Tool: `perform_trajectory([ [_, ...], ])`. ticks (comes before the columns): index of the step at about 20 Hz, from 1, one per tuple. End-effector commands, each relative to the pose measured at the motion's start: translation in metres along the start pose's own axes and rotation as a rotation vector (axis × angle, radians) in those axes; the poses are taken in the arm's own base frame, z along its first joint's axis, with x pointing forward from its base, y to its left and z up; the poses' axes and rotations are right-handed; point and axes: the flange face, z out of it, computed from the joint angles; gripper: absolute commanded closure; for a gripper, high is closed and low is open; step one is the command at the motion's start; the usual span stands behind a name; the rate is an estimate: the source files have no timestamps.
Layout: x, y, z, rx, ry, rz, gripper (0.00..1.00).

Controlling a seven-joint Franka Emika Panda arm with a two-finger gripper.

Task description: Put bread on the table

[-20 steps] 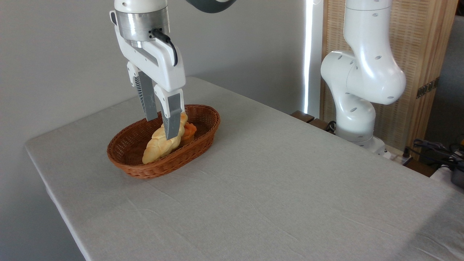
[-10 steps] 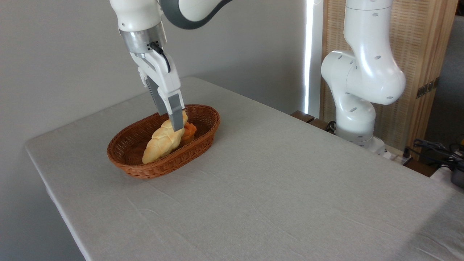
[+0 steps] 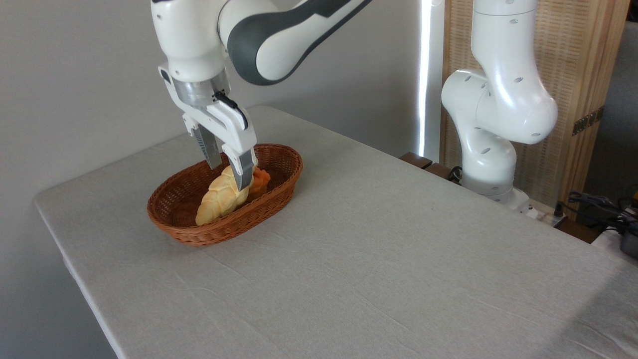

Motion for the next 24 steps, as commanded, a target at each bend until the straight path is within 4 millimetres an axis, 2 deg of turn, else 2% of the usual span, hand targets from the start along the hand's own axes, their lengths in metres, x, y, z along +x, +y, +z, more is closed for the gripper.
perform_trajectory([
  [1, 0.008, -0.005, 0.019, -0.024, 0.003, -0.056, 0.00],
  [5, 0.017, -0.001, 0.035, -0.029, 0.004, -0.045, 0.00],
  [7, 0.022, 0.008, 0.046, -0.039, -0.013, -0.026, 0.00],
  [11, 0.022, 0.007, 0.047, -0.029, -0.020, -0.017, 0.00],
  [12, 0.021, 0.006, 0.047, -0.025, -0.022, -0.009, 0.11],
  [14, 0.022, 0.005, 0.046, -0.023, -0.020, -0.005, 0.53],
  [15, 0.021, 0.005, 0.046, -0.024, -0.021, -0.003, 0.66],
  [17, 0.021, 0.005, 0.046, -0.024, -0.022, 0.014, 0.72],
  [24, 0.020, 0.004, 0.046, -0.026, -0.026, 0.031, 0.72],
])
